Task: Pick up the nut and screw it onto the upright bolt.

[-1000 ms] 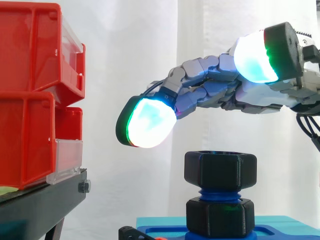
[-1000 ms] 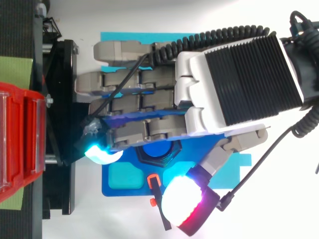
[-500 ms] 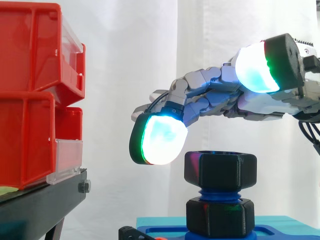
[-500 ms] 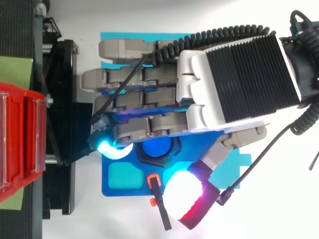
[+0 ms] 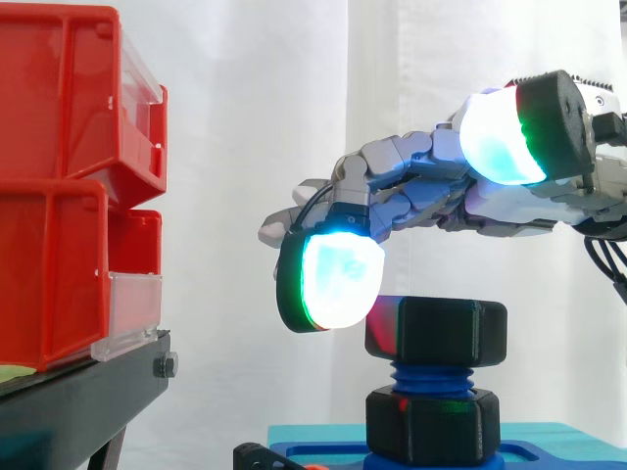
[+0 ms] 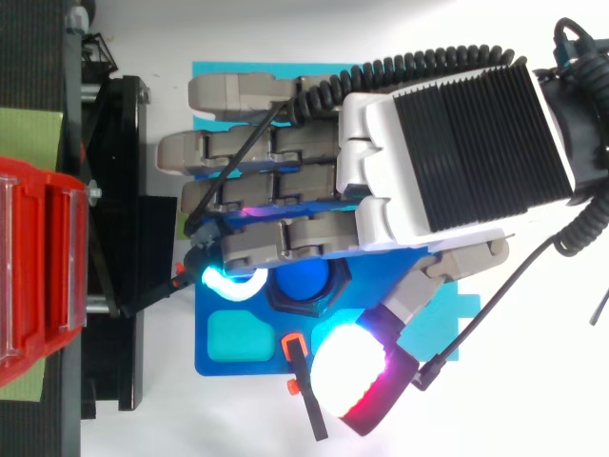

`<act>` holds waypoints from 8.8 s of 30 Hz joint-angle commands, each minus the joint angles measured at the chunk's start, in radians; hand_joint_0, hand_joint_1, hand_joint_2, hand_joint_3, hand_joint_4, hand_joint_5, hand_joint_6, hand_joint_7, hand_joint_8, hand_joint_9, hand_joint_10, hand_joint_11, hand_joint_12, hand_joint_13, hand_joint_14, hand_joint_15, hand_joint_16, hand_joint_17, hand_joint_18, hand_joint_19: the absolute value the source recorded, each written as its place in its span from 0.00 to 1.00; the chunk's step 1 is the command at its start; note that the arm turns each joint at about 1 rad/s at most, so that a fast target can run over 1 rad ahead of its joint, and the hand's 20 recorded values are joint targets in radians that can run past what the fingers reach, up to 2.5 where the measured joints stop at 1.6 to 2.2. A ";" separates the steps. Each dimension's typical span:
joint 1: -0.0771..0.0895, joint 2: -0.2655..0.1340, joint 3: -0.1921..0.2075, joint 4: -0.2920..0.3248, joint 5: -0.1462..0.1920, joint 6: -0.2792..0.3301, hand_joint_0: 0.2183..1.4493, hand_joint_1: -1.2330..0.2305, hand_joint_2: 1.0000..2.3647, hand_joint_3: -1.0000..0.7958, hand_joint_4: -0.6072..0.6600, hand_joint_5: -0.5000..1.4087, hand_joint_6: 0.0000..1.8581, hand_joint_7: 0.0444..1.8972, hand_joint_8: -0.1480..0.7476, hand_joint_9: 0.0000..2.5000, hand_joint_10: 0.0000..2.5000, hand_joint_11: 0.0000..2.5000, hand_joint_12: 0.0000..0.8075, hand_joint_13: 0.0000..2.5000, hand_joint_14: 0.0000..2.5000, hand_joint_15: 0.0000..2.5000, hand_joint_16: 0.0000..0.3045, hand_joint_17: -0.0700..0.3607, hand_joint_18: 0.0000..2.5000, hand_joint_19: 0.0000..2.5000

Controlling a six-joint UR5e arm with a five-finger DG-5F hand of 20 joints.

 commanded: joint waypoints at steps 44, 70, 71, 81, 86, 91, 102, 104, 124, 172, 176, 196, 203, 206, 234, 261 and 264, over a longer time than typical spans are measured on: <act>-0.038 0.002 0.009 -0.028 -0.025 0.030 0.25 0.71 0.00 0.28 0.60 0.29 0.27 0.75 0.50 0.44 0.00 0.00 0.29 0.21 0.00 0.00 0.07 0.27 0.06 0.00; -0.036 0.000 0.080 -0.096 -0.032 0.030 0.24 0.70 0.00 0.28 0.70 0.22 0.27 0.47 0.49 0.42 0.00 0.00 0.31 0.19 0.00 0.00 0.08 0.28 0.04 0.00; -0.036 0.000 0.084 -0.089 -0.032 0.030 0.24 0.70 0.00 0.28 0.69 0.22 0.27 0.44 0.47 0.39 0.00 0.00 0.32 0.18 0.00 0.00 0.08 0.29 0.02 0.00; -0.015 0.000 0.081 -0.086 -0.009 0.030 0.22 0.71 0.00 0.28 0.61 0.17 0.27 0.30 0.39 0.19 0.00 0.00 0.36 0.01 0.00 0.00 0.13 0.36 0.00 0.00; -0.001 0.000 0.052 -0.079 0.015 0.032 0.21 0.75 0.00 0.28 0.55 0.15 0.27 0.29 0.33 0.04 0.00 0.00 0.36 0.00 0.00 0.00 0.14 0.39 0.00 0.00; 0.004 0.000 0.041 -0.076 0.017 0.032 0.20 0.76 0.00 0.28 0.53 0.14 0.27 0.29 0.30 0.00 0.00 0.00 0.36 0.00 0.00 0.00 0.15 0.41 0.00 0.00; 0.004 0.000 0.027 -0.096 0.017 0.032 0.21 0.74 0.00 0.28 0.62 0.17 0.27 0.32 0.35 0.05 0.00 0.00 0.34 0.00 0.00 0.00 0.13 0.36 0.00 0.00; -0.002 0.000 0.029 -0.097 0.014 0.033 0.21 0.73 0.00 0.28 0.63 0.17 0.27 0.33 0.35 0.06 0.00 0.00 0.33 0.00 0.00 0.00 0.12 0.35 0.00 0.00; -0.009 0.000 0.026 -0.099 0.012 0.019 0.24 0.68 0.00 0.28 0.72 0.24 0.27 0.54 0.42 0.21 0.00 0.00 0.18 0.06 0.00 0.00 0.04 0.23 0.00 0.00; -0.078 0.000 0.052 -0.043 -0.072 0.004 0.16 0.70 0.00 0.28 0.69 0.21 0.27 0.46 0.50 0.37 0.00 0.00 0.45 0.19 0.00 0.00 0.17 0.43 0.05 0.00; -0.084 0.000 0.067 -0.036 -0.124 0.004 0.15 0.71 0.00 0.28 0.64 0.18 0.27 0.39 0.49 0.29 0.00 0.00 0.47 0.13 0.00 0.00 0.18 0.44 0.00 0.00; -0.033 0.000 0.010 0.003 -0.075 -0.004 0.16 0.80 0.00 0.28 0.56 0.14 0.27 0.30 0.39 0.00 0.00 0.00 0.45 0.00 0.00 0.00 0.19 0.46 0.00 0.00; -0.035 -0.002 0.006 0.000 -0.075 -0.004 0.16 0.82 0.00 0.28 0.55 0.14 0.27 0.30 0.37 0.00 0.00 0.00 0.45 0.00 0.00 0.00 0.19 0.47 0.00 0.00; -0.033 0.000 -0.022 0.019 -0.072 -0.002 0.16 0.83 0.00 0.28 0.56 0.14 0.27 0.30 0.37 0.00 0.00 0.00 0.45 0.00 0.00 0.00 0.19 0.47 0.00 0.00; -0.027 -0.002 -0.026 0.041 -0.054 -0.001 0.18 0.80 0.00 0.28 0.59 0.15 0.27 0.33 0.40 0.00 0.00 0.00 0.44 0.00 0.00 0.00 0.18 0.45 0.00 0.00; -0.030 -0.002 -0.060 0.042 -0.049 0.001 0.19 0.77 0.00 0.28 0.66 0.18 0.27 0.41 0.44 0.06 0.00 0.00 0.44 0.00 0.00 0.00 0.16 0.42 0.00 0.00; -0.032 -0.002 -0.065 0.062 -0.048 0.003 0.19 0.76 0.00 0.28 0.67 0.19 0.27 0.44 0.45 0.07 0.00 0.00 0.43 0.00 0.00 0.00 0.16 0.41 0.00 0.00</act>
